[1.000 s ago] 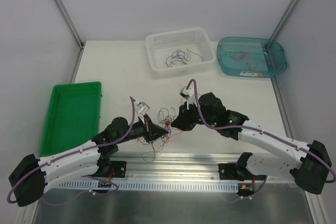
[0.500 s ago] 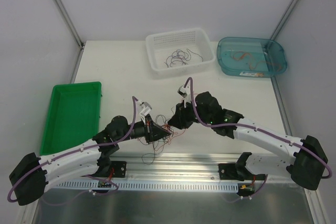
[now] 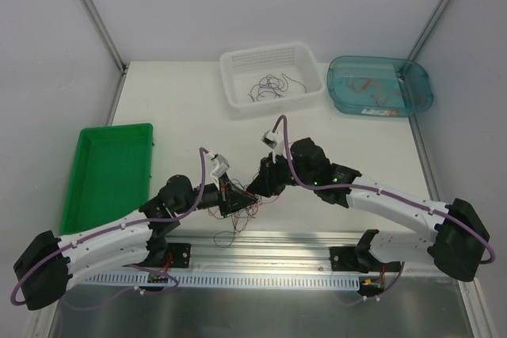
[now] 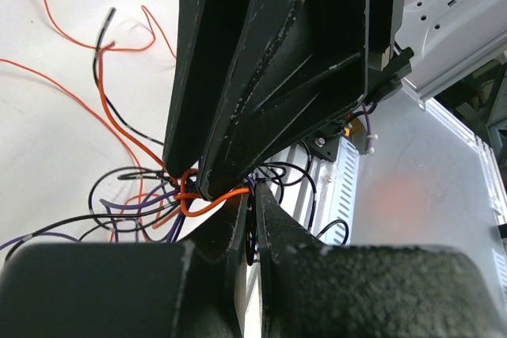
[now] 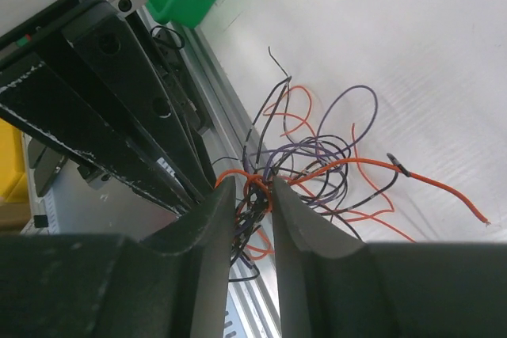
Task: Untangle the cables
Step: Untie the cable.
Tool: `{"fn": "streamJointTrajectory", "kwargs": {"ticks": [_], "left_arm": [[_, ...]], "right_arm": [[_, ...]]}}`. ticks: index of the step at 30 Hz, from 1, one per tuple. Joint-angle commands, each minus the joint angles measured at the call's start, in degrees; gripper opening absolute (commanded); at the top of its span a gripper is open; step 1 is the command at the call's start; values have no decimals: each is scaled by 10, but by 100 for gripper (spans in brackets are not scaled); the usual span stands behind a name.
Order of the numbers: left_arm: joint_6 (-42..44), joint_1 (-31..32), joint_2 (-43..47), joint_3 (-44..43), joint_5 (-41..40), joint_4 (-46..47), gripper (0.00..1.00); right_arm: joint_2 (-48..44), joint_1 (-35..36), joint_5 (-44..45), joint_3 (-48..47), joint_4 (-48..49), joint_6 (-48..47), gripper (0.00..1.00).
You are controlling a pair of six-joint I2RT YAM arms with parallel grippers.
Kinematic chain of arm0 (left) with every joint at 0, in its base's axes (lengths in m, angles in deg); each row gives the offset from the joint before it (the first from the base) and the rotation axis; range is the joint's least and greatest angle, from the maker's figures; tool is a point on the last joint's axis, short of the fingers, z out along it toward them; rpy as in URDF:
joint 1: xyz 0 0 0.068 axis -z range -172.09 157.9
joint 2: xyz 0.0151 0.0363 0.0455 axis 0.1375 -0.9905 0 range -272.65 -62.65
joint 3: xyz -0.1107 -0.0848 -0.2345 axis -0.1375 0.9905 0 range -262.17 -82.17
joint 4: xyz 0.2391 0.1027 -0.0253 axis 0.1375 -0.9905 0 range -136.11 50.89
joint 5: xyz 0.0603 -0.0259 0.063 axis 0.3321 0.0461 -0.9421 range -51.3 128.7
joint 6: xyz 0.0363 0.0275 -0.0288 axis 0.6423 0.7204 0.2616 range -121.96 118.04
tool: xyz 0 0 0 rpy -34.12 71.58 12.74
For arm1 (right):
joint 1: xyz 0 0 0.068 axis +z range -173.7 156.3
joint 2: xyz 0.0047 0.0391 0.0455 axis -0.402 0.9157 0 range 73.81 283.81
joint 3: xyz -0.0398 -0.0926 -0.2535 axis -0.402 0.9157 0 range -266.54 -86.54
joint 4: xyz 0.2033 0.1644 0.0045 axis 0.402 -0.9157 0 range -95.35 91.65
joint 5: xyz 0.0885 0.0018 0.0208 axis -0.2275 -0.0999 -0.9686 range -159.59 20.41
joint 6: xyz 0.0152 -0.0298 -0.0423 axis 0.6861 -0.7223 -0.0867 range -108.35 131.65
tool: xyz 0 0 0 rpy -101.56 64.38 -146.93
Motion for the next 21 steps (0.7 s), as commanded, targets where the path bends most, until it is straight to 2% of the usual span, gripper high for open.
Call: {"fn": "streamJointTrajectory", "kwargs": {"ticks": [1,6,11,21], "left_arm": [[44,2,24,-11,-23,56,0],[66,2,43,-3,-56,58,0],[71,2,41,3,-66,57,0],[40,2,29,32,-80,48,0]], "right_arm": [[3,6,-46,-3,21,19,27],[5,6,-54,-10,7,28,21],[-2,6,-63,-11,5,35,1],[-91,-3,-22,-22,-9,25,1]]}}
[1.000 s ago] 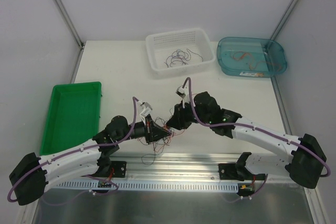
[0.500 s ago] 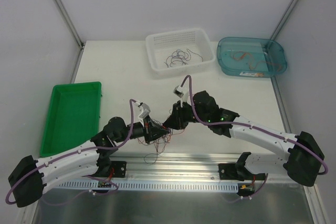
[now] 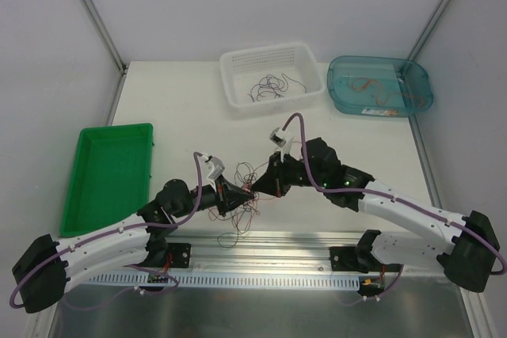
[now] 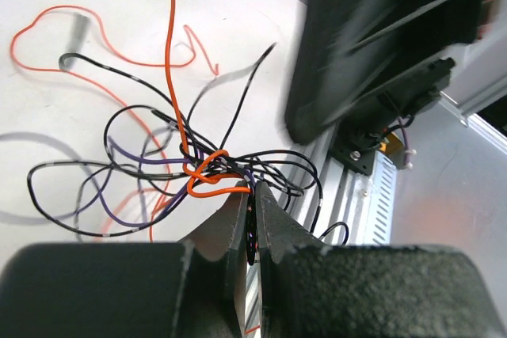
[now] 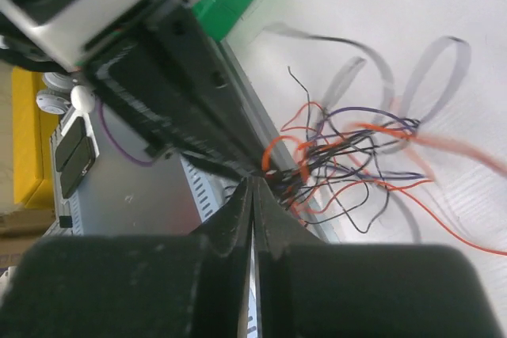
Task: Untangle the cables
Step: Untie the cable.
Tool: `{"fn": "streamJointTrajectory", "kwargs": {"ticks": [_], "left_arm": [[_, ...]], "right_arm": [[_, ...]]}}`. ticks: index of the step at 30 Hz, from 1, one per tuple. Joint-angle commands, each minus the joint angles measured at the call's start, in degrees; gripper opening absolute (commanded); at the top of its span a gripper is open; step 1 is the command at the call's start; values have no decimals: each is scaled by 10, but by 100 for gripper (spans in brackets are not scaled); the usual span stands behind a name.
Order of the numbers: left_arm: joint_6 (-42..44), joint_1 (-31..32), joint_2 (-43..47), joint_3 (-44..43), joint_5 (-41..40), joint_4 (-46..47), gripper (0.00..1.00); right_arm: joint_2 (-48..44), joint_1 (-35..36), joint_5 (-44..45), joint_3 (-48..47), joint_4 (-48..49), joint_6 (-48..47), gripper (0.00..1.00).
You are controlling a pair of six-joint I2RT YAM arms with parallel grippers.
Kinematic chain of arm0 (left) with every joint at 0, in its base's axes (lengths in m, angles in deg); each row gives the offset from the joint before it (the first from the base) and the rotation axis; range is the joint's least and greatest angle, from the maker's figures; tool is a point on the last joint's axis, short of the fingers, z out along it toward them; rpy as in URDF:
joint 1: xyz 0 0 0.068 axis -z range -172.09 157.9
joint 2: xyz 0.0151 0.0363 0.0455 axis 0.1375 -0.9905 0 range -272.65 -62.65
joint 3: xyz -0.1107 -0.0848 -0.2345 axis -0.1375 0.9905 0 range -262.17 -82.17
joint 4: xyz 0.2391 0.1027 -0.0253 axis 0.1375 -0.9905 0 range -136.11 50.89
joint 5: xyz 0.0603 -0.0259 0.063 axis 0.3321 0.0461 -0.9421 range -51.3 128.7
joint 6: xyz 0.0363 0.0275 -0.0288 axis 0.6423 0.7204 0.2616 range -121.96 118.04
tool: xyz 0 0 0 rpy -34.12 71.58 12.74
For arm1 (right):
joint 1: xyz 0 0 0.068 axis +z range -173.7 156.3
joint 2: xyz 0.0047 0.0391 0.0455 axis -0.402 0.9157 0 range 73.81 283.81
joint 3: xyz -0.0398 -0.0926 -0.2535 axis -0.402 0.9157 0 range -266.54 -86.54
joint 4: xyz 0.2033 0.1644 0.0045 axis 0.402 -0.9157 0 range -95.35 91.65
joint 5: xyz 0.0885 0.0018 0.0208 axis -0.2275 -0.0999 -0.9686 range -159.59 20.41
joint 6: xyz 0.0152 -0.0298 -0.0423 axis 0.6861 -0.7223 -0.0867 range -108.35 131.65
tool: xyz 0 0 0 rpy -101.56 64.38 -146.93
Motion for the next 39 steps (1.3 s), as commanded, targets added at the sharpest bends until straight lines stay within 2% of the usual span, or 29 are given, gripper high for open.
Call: {"fn": "streamJointTrajectory", "kwargs": {"ticks": [1,6,12,16,19,23,30,39], "left_arm": [[-10,-2,-3,6,-35,30,0],[-24,-2,-5,4,-47,28,1],[-13,-2,0,-5,-13,33,1],[-5,-2,12,-6,-2,37,2],[1,-1,13,-8,6,38,1],[5,-2,5,-15,33,48,1],[10,-2,-6,-24,64,62,2],[21,-2,8,-31,64,65,1]], "right_arm": [[-59,-1,-1,-20,2,1,1],[-103,-10,7,-26,-13,-9,1],[-74,-10,48,-49,-101,-34,1],[-38,-9,32,-37,-90,-16,16],[-24,-10,7,-20,-49,6,23],[-1,-9,-5,-16,-20,11,25],[8,-10,0,-28,-24,2,29],[15,-10,0,-27,-46,1,29]]}}
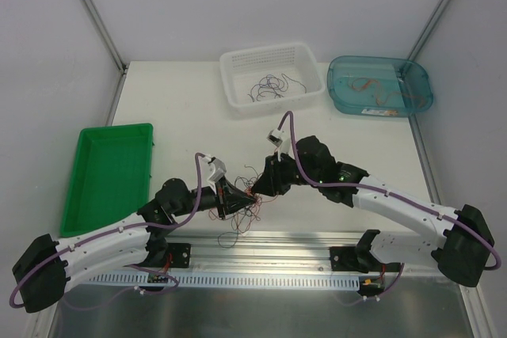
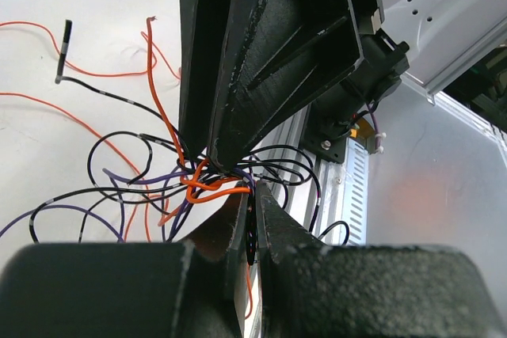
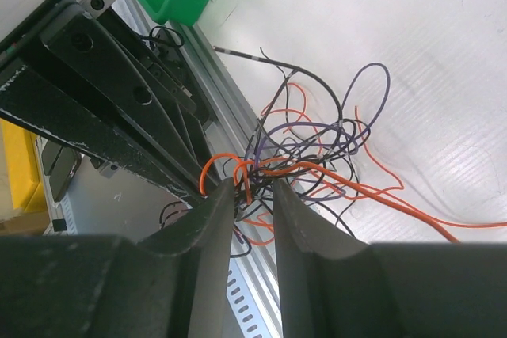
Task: Untangle the cables
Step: Untie the cable.
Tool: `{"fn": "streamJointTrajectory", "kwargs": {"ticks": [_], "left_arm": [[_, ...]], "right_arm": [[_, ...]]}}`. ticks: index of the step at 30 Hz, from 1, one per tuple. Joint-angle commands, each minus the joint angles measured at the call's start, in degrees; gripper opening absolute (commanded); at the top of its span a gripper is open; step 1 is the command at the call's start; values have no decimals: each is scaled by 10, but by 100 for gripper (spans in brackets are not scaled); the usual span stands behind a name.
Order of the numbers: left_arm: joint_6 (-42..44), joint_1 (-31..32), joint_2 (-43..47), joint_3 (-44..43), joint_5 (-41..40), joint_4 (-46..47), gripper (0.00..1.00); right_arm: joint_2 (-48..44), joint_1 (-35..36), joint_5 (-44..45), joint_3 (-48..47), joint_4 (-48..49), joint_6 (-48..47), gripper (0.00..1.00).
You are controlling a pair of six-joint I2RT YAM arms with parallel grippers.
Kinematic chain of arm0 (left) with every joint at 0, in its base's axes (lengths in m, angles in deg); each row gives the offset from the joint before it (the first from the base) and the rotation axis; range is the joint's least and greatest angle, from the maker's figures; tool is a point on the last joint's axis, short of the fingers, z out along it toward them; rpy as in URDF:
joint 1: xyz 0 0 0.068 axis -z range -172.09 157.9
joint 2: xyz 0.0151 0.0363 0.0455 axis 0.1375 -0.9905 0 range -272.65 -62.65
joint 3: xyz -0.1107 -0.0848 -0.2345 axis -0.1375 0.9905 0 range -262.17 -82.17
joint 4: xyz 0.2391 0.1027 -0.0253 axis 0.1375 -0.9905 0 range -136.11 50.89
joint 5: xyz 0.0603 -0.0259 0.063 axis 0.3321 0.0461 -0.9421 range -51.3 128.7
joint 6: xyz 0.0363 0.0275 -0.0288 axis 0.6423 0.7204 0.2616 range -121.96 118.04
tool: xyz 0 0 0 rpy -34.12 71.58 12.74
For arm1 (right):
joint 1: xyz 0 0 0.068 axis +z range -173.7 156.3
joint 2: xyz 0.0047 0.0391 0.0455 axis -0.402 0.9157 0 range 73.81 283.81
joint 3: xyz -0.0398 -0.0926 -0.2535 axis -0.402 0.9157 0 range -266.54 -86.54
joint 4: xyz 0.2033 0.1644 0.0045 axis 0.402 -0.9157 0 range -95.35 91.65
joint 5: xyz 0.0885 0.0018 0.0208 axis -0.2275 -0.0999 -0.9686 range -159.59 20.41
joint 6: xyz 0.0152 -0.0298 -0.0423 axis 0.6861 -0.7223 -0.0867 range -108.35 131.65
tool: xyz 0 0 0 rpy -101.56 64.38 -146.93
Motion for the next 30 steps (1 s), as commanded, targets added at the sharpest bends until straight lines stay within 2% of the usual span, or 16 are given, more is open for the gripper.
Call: {"fn": "streamJointTrajectory", "kwargs": {"ticks": [1,12,15,16,17,18,19,21,26,30], "left_arm": [[20,-2,14,-24,16,51,1],[52,-2,5,-27,-2,66,0],[65,-2,5,-31,-10,66,0],[67,-2,6,-31,-12,65,0],[69,-2,5,-32,-15,65,0],[69,-2,4,-31,-18,65,0],[68,-2,4,-29,-18,65,0],[61,-2,2,-23,-21,65,0],[22,-2,8,-11,-52,43,1],[-45,-2,20,-12,-108,-15,4]], "right_arm": [[0,-1,-15,-11,6,-1,29],[25,5,-108,-18,58,25,25],[25,9,-114,-21,50,20,19],[22,9,-111,-20,47,15,12],[21,8,-108,-19,44,14,9],[19,8,-102,-19,42,13,1],[12,8,-99,-19,39,10,1],[4,9,-88,-22,24,-3,1],[-64,-4,9,-34,-42,-39,1],[-126,-28,79,-48,-66,-73,1]]}}
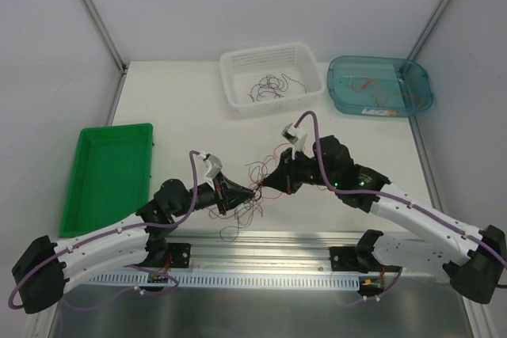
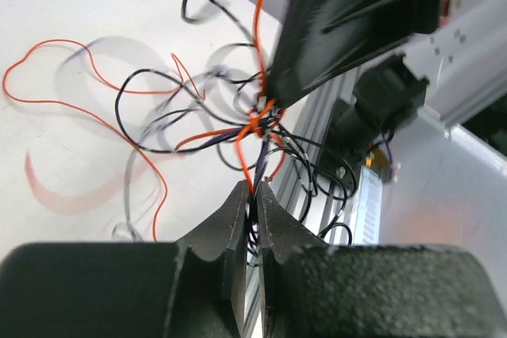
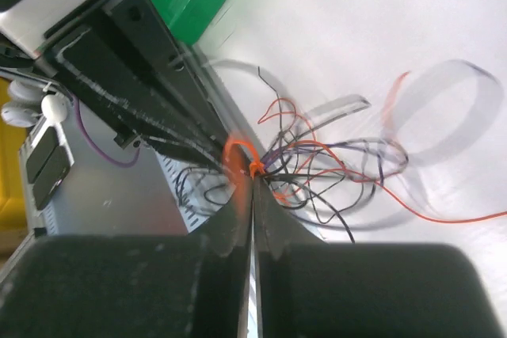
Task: Untangle the cables
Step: Untie the cable.
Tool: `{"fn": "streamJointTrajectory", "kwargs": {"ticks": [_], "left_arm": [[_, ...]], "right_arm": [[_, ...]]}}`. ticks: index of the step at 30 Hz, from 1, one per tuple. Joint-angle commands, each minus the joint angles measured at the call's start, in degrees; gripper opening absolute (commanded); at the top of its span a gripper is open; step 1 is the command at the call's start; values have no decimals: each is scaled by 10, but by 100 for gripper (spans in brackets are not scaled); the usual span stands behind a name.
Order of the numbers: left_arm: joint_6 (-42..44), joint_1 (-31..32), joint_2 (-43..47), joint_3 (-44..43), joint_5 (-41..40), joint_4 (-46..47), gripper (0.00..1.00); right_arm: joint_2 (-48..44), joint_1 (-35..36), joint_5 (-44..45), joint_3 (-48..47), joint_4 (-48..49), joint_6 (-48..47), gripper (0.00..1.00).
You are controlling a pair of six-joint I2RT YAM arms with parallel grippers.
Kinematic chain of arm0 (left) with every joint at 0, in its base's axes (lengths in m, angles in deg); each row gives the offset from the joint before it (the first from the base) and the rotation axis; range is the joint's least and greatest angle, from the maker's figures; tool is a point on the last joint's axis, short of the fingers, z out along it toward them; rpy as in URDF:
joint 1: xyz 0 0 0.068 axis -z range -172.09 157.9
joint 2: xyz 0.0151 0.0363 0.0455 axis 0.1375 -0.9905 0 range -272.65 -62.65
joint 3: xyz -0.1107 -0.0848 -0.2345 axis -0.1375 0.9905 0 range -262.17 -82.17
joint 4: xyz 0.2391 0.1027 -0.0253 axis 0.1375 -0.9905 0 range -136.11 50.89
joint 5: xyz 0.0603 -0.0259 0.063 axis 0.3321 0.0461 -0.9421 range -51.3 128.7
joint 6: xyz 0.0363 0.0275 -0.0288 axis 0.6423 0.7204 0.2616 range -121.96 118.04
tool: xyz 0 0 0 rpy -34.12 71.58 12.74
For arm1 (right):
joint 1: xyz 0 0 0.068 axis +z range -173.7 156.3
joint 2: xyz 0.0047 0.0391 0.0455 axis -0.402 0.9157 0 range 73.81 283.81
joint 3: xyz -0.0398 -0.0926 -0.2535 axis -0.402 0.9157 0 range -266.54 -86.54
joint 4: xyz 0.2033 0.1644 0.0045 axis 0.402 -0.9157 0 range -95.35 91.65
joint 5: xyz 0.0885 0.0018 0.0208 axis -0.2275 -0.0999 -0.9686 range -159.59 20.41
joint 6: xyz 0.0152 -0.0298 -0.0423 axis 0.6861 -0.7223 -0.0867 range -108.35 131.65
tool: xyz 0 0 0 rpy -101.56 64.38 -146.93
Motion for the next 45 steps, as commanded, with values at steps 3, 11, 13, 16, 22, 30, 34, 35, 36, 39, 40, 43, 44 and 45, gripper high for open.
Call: {"fn": "streamJointTrajectory", "kwargs": {"ticks": [3,11,13,16,22,30,34,35,36,39,40,43,44,45], "left_arm": [[-94,-2,18,-8,-100,-24,7],[-124,-2,6,-41,-124,-98,14],[-102,-2,11,-58,-110,-122,35],[-62,-2,33,-84,-70,-148,72],[-9,-2,47,-169,-39,-242,85],[19,-2,-55,-235,-7,-256,73],[16,-2,-118,-253,11,-251,70],[11,-2,-138,-255,18,-240,68],[6,-2,-146,-254,35,-230,67],[-16,-2,-167,-240,55,-178,61],[-21,-2,-171,-236,56,-171,59],[-31,-2,-175,-226,40,-155,49],[-36,-2,-175,-219,36,-149,47],[-38,-2,-174,-215,32,-139,45]], "right_arm": [[-80,-18,78,-54,-34,-57,1],[-94,-18,67,-48,-18,-50,1],[-83,-19,63,-55,-32,-63,1],[-61,-18,59,-68,-76,-93,1],[-27,-13,68,-59,-98,-116,1],[-2,4,73,-77,-111,-139,1],[-2,5,67,-79,-100,-136,1],[-2,5,62,-78,-98,-134,1],[-2,5,60,-76,-93,-130,1],[-2,4,54,-69,-73,-122,1],[-1,4,52,-68,-69,-122,1],[0,6,44,-61,-55,-104,1],[1,7,41,-61,-52,-101,1],[1,8,39,-58,-47,-100,1]]}}
